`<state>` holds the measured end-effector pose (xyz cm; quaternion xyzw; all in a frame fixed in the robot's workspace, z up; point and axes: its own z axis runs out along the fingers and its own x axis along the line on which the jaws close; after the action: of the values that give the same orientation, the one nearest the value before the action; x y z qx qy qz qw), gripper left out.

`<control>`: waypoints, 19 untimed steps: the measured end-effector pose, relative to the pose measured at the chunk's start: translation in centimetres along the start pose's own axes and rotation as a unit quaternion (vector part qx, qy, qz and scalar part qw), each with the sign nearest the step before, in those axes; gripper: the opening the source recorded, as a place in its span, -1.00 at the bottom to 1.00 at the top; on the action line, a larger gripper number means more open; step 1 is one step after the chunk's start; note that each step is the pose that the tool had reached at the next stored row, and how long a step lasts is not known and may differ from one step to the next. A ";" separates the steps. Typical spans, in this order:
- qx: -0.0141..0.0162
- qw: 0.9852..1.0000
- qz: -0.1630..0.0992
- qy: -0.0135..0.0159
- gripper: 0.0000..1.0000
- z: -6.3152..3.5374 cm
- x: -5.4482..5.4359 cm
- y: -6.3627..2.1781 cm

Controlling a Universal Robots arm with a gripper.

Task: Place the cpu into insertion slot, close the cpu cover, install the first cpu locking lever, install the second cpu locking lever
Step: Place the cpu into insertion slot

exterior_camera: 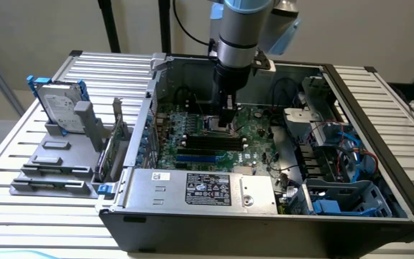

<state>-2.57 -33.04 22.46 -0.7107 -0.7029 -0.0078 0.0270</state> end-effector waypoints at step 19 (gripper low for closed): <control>-0.002 1.000 0.000 0.000 -0.79 -1.01 -1.1 -4.98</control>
<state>-7.53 -34.17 23.55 -0.7108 -0.7029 -0.0093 0.0256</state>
